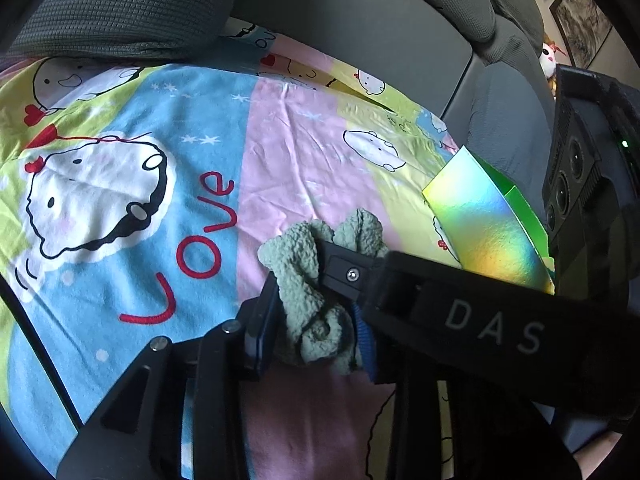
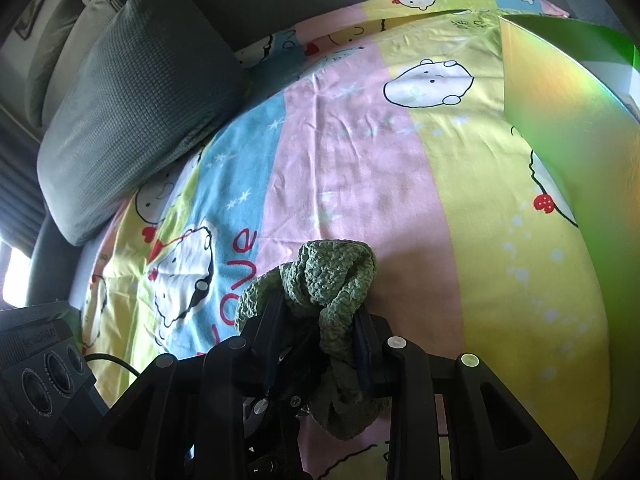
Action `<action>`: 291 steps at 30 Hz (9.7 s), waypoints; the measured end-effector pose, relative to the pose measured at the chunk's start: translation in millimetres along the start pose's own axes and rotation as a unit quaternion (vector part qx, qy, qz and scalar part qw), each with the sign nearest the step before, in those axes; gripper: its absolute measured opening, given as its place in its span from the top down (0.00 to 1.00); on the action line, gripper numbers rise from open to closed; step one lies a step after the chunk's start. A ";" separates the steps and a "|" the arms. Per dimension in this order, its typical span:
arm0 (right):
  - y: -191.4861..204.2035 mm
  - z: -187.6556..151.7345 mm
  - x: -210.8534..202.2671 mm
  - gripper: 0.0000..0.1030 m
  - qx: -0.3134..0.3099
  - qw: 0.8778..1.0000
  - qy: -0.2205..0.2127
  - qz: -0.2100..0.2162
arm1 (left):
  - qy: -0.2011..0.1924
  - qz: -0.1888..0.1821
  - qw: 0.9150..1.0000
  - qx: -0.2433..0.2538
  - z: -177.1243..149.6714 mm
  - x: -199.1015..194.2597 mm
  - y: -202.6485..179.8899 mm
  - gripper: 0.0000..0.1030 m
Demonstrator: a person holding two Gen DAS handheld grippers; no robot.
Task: Organize objects
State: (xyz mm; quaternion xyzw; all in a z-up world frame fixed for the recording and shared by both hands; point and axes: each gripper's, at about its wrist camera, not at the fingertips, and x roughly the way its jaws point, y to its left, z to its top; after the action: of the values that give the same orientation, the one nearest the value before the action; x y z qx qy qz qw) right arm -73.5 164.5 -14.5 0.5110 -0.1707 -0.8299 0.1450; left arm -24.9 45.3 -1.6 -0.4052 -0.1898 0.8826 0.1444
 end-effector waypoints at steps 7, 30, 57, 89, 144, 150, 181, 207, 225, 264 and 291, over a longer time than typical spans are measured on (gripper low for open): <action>-1.9 -1.4 0.2 0.69 -0.003 1.000 -0.010 0.010 | 0.002 0.008 1.000 0.008 -0.6 1.4 -0.8 0.69; -1.0 0.0 3.0 0.69 -0.013 1.000 -0.010 0.003 | 0.001 0.004 1.000 0.003 -1.8 2.5 -1.2 0.69; -5.1 1.5 2.8 0.69 -0.004 1.000 -0.010 0.018 | 0.000 0.002 1.000 0.002 -2.4 3.1 -2.4 0.67; 2.1 5.2 5.7 0.72 -0.024 1.000 0.007 -0.003 | 0.018 0.025 1.000 -0.003 2.3 0.6 -5.0 0.81; 28.7 -1.0 -159.4 0.72 -0.069 0.973 -0.193 0.109 | -0.180 -0.003 0.974 0.136 12.5 -124.2 -106.9 0.88; 22.4 -0.3 -171.7 0.72 -0.063 0.970 -0.209 0.110 | -0.189 -0.013 0.971 0.148 11.8 -125.7 -119.5 0.88; -62.8 -1.1 -205.6 0.72 0.055 0.960 -0.254 0.103 | -0.145 -0.043 0.958 0.244 10.2 -86.4 -192.7 0.86; -98.6 -4.5 -211.0 0.72 0.101 0.958 -0.255 0.084 | -0.116 -0.059 0.957 0.261 3.1 -66.0 -217.1 0.86; -112.0 -3.5 -207.5 0.72 0.123 0.960 -0.244 0.066 | -0.094 -0.067 0.958 0.262 -0.6 -52.8 -223.2 0.86; -130.3 -0.4 -191.5 0.72 0.170 0.965 -0.201 -0.004 | -0.007 -0.121 0.969 0.216 -1.9 -13.3 -215.8 0.86; -143.9 -0.6 -176.2 0.72 0.197 0.964 -0.173 -0.033 | 0.048 -0.145 0.972 0.177 -3.4 11.8 -204.4 0.86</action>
State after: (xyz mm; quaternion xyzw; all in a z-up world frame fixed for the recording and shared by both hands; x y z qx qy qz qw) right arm -5.7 367.0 63.9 0.3837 -0.3363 -0.8599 -0.0179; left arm -9.0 232.0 80.9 -0.3830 -0.0805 0.8513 0.3494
